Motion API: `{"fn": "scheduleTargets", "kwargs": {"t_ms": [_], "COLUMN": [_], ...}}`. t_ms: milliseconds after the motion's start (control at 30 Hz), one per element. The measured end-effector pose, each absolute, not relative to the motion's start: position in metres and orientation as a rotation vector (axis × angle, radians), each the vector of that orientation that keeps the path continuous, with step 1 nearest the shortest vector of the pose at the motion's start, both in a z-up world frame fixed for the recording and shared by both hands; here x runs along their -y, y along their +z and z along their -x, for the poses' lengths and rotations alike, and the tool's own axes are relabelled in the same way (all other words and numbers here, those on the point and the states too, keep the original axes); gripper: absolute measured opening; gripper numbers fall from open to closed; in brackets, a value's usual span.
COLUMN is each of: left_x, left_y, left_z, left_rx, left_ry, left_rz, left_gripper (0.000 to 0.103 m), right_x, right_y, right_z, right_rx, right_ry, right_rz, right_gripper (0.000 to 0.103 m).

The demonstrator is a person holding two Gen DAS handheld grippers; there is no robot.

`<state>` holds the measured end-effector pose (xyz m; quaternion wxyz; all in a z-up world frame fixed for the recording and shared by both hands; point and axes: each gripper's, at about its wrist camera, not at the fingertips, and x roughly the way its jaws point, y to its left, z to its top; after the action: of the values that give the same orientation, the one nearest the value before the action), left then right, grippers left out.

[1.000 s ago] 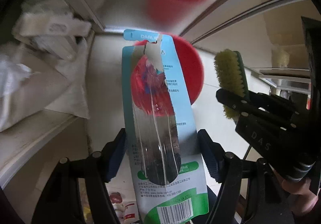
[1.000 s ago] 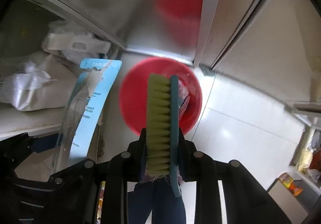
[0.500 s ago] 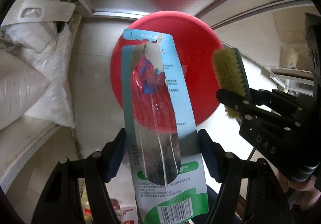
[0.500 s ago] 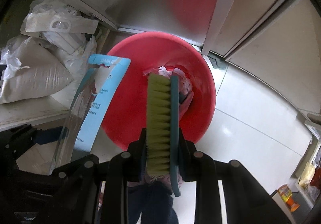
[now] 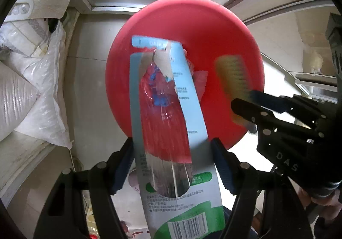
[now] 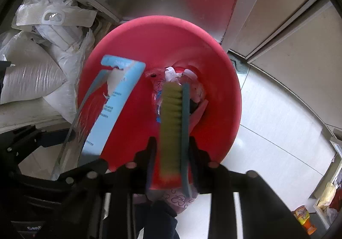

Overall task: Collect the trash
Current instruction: 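Open the left tool over the bucket while the right tool releases the brush, then raise both tools back up to the counter items by the dish rack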

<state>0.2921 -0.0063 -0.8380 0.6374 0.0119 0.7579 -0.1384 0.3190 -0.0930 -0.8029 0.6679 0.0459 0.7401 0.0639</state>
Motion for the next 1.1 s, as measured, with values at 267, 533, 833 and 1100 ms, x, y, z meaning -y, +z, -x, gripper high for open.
{"fn": "scheduleTargets", "kwargs": {"t_ms": [267,533,833,1100], "left_x": [-0.008,-0.025,-0.029,-0.026], "left_y": [-0.823,-0.721,-0.509,-0.349], "left_z": [-0.291,-0.275,-0.244,-0.228], "left_rx": [-1.693,-1.525,-1.296,-1.146], "left_ry": [-0.305,-0.244,-0.197,-0.159], "left_rz": [-0.038,-0.042,0.007,0.036], "left_gripper": [0.083,0.087,0.087,0.087], "right_x": [0.099,0.101,0.101,0.093], "right_y": [-0.795,-0.712,-0.530,-0.369], "right_z": [-0.316,-0.305,-0.275,-0.253], "right_rx": [-1.637,-1.532,-1.373,-1.159], "right_ry": [0.128,0.116,0.116,0.136], "right_rz": [-0.129,-0.159,-0.202,-0.183], "right_gripper": [0.073,0.100,0.102,0.102]}}
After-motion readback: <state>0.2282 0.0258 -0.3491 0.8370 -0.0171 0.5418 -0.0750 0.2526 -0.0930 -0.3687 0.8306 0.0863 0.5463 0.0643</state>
